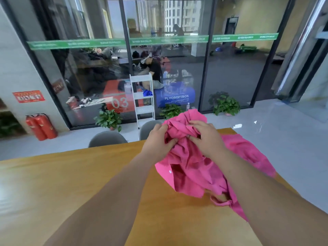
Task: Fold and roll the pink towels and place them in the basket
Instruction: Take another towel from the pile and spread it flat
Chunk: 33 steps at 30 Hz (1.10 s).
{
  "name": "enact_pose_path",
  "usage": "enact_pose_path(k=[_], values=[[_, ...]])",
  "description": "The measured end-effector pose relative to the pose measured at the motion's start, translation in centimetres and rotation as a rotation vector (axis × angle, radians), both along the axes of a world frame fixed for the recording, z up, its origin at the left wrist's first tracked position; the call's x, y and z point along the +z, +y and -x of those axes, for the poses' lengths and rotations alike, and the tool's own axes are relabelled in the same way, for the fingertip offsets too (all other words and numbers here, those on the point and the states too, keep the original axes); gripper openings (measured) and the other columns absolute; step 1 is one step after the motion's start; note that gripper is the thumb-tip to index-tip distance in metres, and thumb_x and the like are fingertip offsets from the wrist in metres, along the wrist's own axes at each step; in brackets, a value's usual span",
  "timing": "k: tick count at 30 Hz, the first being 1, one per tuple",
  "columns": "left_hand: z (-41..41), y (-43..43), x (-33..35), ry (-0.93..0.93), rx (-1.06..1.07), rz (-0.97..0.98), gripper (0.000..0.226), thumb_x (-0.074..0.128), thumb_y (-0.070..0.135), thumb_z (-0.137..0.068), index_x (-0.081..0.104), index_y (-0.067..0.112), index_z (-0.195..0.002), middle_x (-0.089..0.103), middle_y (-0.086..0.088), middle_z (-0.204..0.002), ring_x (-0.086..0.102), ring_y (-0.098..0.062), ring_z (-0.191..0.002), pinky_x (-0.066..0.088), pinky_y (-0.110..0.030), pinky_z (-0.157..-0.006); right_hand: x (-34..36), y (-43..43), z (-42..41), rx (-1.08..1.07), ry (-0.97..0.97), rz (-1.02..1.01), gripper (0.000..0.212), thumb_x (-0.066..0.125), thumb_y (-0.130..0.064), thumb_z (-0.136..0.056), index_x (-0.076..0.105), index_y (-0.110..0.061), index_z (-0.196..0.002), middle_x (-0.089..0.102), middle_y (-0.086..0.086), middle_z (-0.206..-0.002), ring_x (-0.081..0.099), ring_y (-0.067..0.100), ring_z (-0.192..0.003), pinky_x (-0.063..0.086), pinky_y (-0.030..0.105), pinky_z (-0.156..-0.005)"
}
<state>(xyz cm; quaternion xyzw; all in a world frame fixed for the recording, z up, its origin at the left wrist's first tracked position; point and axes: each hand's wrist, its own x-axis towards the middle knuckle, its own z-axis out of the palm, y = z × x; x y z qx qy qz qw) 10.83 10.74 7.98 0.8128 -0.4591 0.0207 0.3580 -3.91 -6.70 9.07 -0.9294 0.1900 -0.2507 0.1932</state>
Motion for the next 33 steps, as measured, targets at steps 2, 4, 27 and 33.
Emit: enact_pose_path(k=[2, 4, 27, 33], values=[[-1.2, 4.1, 0.4, -0.011, 0.041, 0.008, 0.042, 0.074, 0.047, -0.093, 0.059, 0.022, -0.124, 0.049, 0.003, -0.110, 0.055, -0.022, -0.102, 0.048, -0.036, -0.087, 0.4, 3.5, -2.0, 0.052, 0.007, 0.003, 0.044, 0.080, -0.033, -0.091, 0.071, -0.025, -0.133, 0.063, -0.008, -0.143, 0.058, 0.030, -0.124, 0.043, 0.044, -0.111], [-2.2, 8.4, 0.5, -0.013, 0.078, 0.016, 0.041, 0.075, 0.045, -0.092, 0.058, 0.023, -0.122, 0.049, 0.003, -0.110, 0.056, -0.023, -0.102, 0.050, -0.039, -0.089, 0.5, 6.9, -3.9, 0.102, 0.020, 0.004, 0.045, 0.079, -0.035, -0.092, 0.070, -0.024, -0.135, 0.062, -0.008, -0.145, 0.057, 0.030, -0.127, 0.041, 0.044, -0.112], [0.8, 39.5, -18.9, 0.418, 0.203, -0.692, 0.118, 0.072, 0.075, -0.080, -0.009, 0.053, -0.163, 0.007, -0.013, -0.172, 0.015, -0.045, -0.156, 0.031, -0.066, -0.119, -18.2, 34.5, -6.2, 0.505, 0.886, -0.051, 0.089, 0.069, -0.052, -0.096, 0.013, -0.048, -0.165, 0.002, -0.003, -0.176, 0.013, 0.035, -0.160, 0.025, 0.054, -0.127], [1.8, 37.5, -21.1, 0.095, 0.277, -0.648, 0.126, 0.064, 0.088, -0.073, -0.019, 0.051, -0.161, -0.030, 0.002, -0.172, -0.027, -0.033, -0.158, 0.000, -0.069, -0.123, -19.6, 32.0, -6.5, 0.464, 0.814, -0.058, 0.083, 0.072, -0.046, -0.095, 0.024, -0.048, -0.163, 0.010, -0.010, -0.174, 0.021, 0.027, -0.157, 0.035, 0.049, -0.123]])
